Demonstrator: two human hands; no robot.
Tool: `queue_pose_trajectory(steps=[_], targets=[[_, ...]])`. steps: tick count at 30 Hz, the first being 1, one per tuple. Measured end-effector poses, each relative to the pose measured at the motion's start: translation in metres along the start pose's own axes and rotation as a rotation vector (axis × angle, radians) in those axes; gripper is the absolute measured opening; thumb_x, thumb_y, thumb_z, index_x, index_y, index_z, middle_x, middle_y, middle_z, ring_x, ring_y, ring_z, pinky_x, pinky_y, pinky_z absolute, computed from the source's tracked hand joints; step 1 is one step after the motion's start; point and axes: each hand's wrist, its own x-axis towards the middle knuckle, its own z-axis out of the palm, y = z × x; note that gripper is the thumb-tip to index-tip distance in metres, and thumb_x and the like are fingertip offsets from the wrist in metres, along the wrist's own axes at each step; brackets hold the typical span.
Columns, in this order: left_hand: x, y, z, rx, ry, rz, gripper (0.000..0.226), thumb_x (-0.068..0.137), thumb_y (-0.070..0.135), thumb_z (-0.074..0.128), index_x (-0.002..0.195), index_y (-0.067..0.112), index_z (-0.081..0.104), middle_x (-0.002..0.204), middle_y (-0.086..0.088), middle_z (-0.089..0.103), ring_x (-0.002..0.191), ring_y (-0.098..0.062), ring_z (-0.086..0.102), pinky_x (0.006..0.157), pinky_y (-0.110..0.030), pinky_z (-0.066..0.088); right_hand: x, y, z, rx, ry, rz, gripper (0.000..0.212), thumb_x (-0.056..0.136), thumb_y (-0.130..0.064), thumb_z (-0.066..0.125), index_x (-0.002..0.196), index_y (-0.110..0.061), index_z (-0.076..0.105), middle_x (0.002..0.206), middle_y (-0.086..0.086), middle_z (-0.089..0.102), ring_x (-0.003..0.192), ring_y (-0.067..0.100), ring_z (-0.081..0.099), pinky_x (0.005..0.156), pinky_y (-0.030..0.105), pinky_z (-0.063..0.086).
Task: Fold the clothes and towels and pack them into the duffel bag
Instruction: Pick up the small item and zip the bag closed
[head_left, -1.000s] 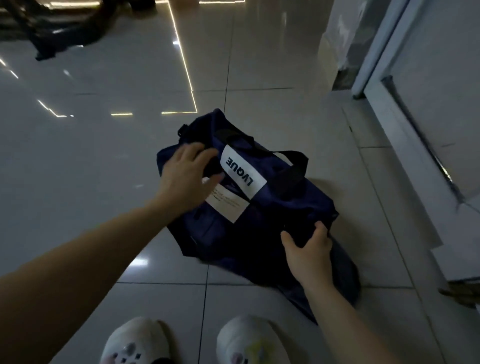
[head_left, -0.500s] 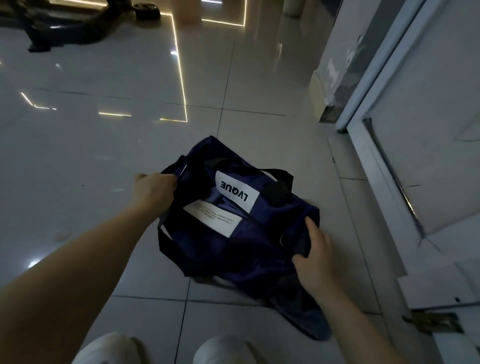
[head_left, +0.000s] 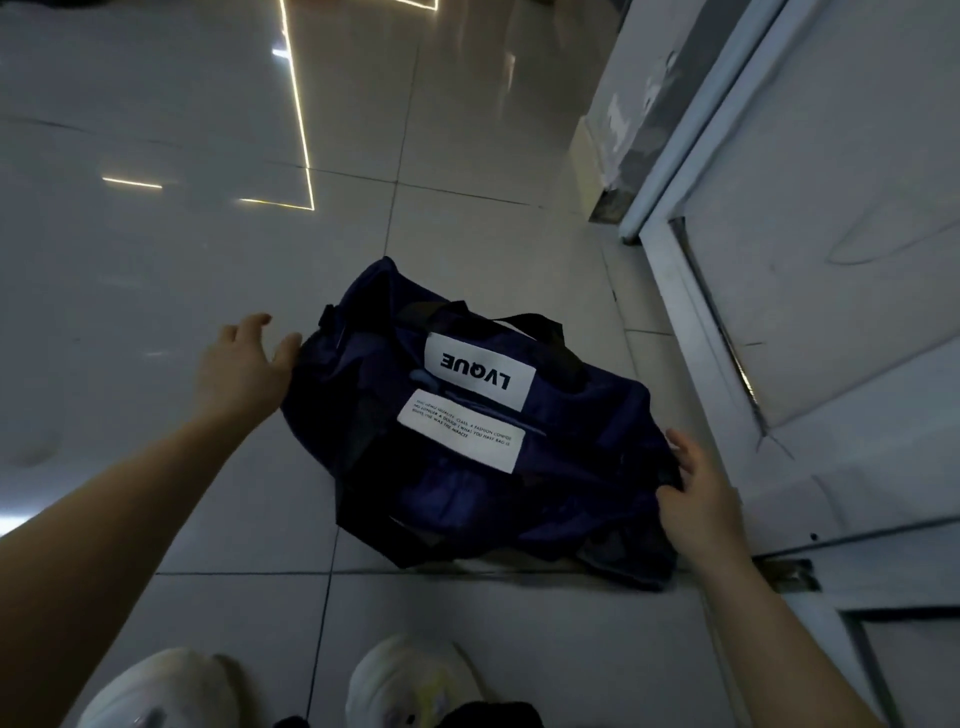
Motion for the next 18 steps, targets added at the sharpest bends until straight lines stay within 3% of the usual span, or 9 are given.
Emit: queue_pose_trajectory(steps=[2, 4, 8, 12, 15, 18], targets=[[-0.001, 0.009, 0.011, 0.008, -0.161, 0.009, 0.057, 0.096, 0.045, 0.048, 0.137, 0.005, 0.046, 0.132, -0.022, 0.053, 0.116, -0.039, 0.053, 0.091, -0.043, 0.042, 0.000, 0.006, -0.002, -0.039, 0.063, 0.015, 0.052, 0.094, 0.002, 0.043, 0.141, -0.019, 0.043, 0.136, 0.004, 0.052, 0.121, 0.025, 0.050, 0.089, 0.027, 0.039], [-0.009, 0.020, 0.023, 0.023, -0.223, 0.092, 0.050, 0.096, 0.039, 0.052, 0.125, -0.001, 0.056, 0.120, -0.024, 0.061, 0.106, -0.039, 0.058, 0.080, -0.038, 0.043, 0.004, 0.010, 0.002, -0.042, 0.068, 0.040, 0.046, 0.097, -0.006, 0.046, 0.141, -0.021, 0.042, 0.137, 0.004, 0.051, 0.120, 0.025, 0.051, 0.090, 0.031, 0.041], [-0.029, 0.026, 0.034, -0.006, -0.190, 0.149, 0.041, 0.094, 0.030, 0.057, 0.121, -0.001, 0.059, 0.113, -0.022, 0.065, 0.103, -0.039, 0.060, 0.079, -0.037, 0.044, 0.015, 0.008, 0.016, 0.065, 0.049, 0.150, 0.049, 0.097, -0.015, 0.053, 0.143, -0.021, 0.036, 0.139, 0.006, 0.048, 0.122, 0.028, 0.050, 0.096, 0.042, 0.046], [-0.041, 0.008, 0.030, 0.008, -0.147, 0.174, 0.021, 0.094, 0.014, 0.056, 0.104, -0.004, 0.063, 0.099, -0.024, 0.066, 0.088, -0.037, 0.061, 0.068, -0.032, 0.036, 0.021, -0.003, 0.028, 0.146, 0.044, 0.190, 0.065, 0.086, -0.007, 0.066, 0.142, -0.018, 0.034, 0.130, 0.007, 0.052, 0.112, 0.029, 0.054, 0.096, 0.052, 0.048], [-0.047, -0.007, 0.030, 0.008, -0.110, 0.135, 0.017, 0.098, 0.013, 0.047, 0.091, 0.000, 0.054, 0.087, -0.024, 0.062, 0.068, -0.027, 0.049, 0.058, -0.034, 0.033, 0.022, -0.012, 0.041, 0.106, 0.028, 0.164, 0.055, 0.085, -0.007, 0.065, 0.135, -0.015, 0.043, 0.125, 0.008, 0.057, 0.105, 0.028, 0.057, 0.093, 0.050, 0.050], [-0.056, -0.025, 0.019, -0.146, -0.035, 0.007, 0.021, 0.099, 0.018, 0.046, 0.091, 0.000, 0.051, 0.081, -0.017, 0.056, 0.068, -0.027, 0.047, 0.055, -0.034, 0.030, 0.026, -0.026, 0.051, 0.062, 0.003, 0.085, 0.039, 0.093, -0.016, 0.057, 0.131, -0.015, 0.050, 0.121, 0.008, 0.061, 0.104, 0.029, 0.058, 0.092, 0.047, 0.050]])
